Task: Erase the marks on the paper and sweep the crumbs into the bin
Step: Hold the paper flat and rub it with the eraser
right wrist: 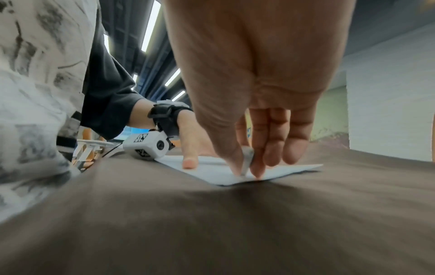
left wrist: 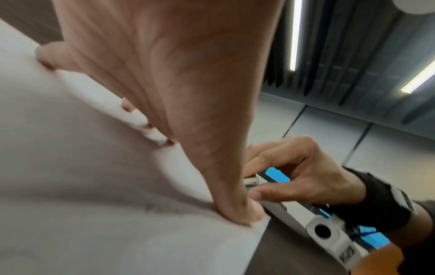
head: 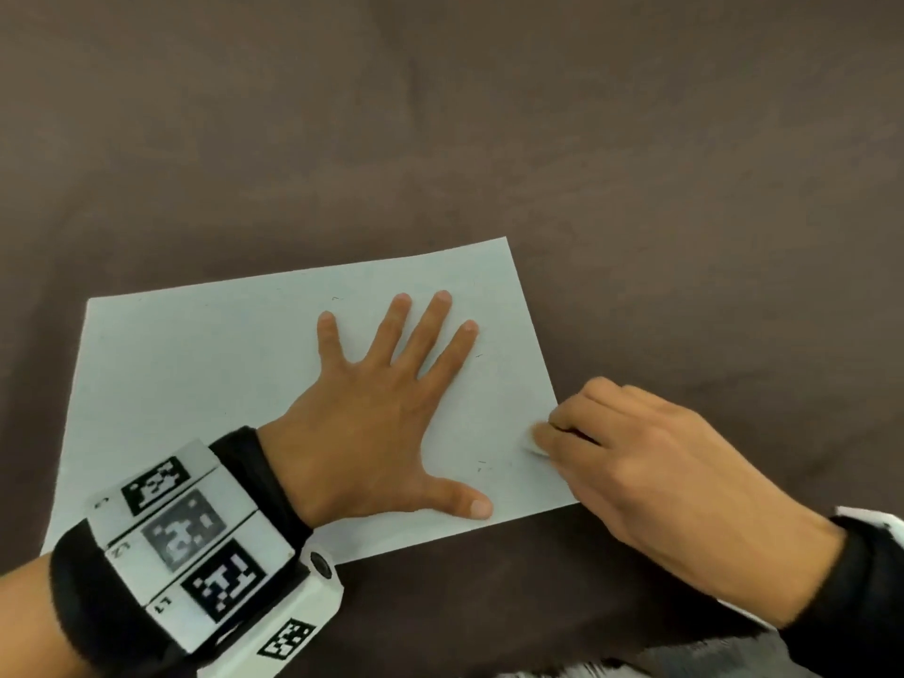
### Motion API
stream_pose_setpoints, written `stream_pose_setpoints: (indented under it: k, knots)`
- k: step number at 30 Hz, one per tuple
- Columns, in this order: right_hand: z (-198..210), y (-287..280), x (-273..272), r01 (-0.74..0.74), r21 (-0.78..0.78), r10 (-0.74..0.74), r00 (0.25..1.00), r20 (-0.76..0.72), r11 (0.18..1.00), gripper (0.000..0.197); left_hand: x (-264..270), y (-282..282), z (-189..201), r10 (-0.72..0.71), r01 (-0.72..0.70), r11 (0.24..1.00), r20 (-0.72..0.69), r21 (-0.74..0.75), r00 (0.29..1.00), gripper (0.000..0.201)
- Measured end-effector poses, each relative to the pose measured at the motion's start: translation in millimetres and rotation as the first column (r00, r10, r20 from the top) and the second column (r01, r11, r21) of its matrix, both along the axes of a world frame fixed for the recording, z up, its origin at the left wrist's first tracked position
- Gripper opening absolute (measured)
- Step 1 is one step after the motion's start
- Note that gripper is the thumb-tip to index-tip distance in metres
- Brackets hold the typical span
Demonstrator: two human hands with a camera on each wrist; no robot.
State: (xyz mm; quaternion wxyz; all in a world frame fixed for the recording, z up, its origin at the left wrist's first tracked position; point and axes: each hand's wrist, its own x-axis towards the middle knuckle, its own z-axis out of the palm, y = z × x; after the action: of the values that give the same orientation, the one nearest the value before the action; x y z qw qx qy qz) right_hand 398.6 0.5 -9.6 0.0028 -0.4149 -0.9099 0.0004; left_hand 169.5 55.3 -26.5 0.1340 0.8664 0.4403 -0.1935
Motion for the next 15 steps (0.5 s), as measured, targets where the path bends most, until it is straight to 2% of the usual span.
stream_pose_setpoints:
  k: [3, 6, 8, 10, 13, 14, 15]
  knots:
    - [-2, -10, -1, 0.05, -0.015, -0.049, 0.998, 0.031, 0.999, 0.039, -1, -14, 3, -0.182, 0.174, 0.979, 0.064, 0.104, 0.981, 0.109]
    - [-5, -17, -1, 0.111, -0.02, -0.11, 0.993, 0.038, 0.994, 0.038, 0, -41, -8, -0.394, 0.385, 0.919, 0.172, 0.082, 0.903, 0.098]
    - [-7, -21, -3, 0.141, -0.012, -0.14, 0.99, 0.034, 0.99, 0.045, -5, -50, -13, -0.464, 0.454, 0.886, 0.17, 0.094, 0.87, 0.094]
    - [-7, -22, -4, 0.165, -0.006, -0.165, 0.985, 0.043, 0.986, 0.053, -18, -39, -15, -0.438, 0.424, 0.896, 0.106, 0.134, 0.893, 0.086]
    - [-8, -24, -6, 0.199, -0.002, -0.198, 0.979, 0.056, 0.98, 0.057, -33, -14, -7, -0.261, 0.253, 0.95, 0.024, 0.186, 0.965, 0.084]
    - [-8, -24, -6, 0.206, -0.005, -0.205, 0.977, 0.056, 0.979, 0.056, -33, -13, -6, -0.251, 0.242, 0.952, 0.027, 0.188, 0.968, 0.086]
    - [-8, -24, -7, 0.21, -0.009, -0.209, 0.976, 0.055, 0.978, 0.054, -31, -16, -6, -0.299, 0.285, 0.939, 0.045, 0.19, 0.953, 0.087]
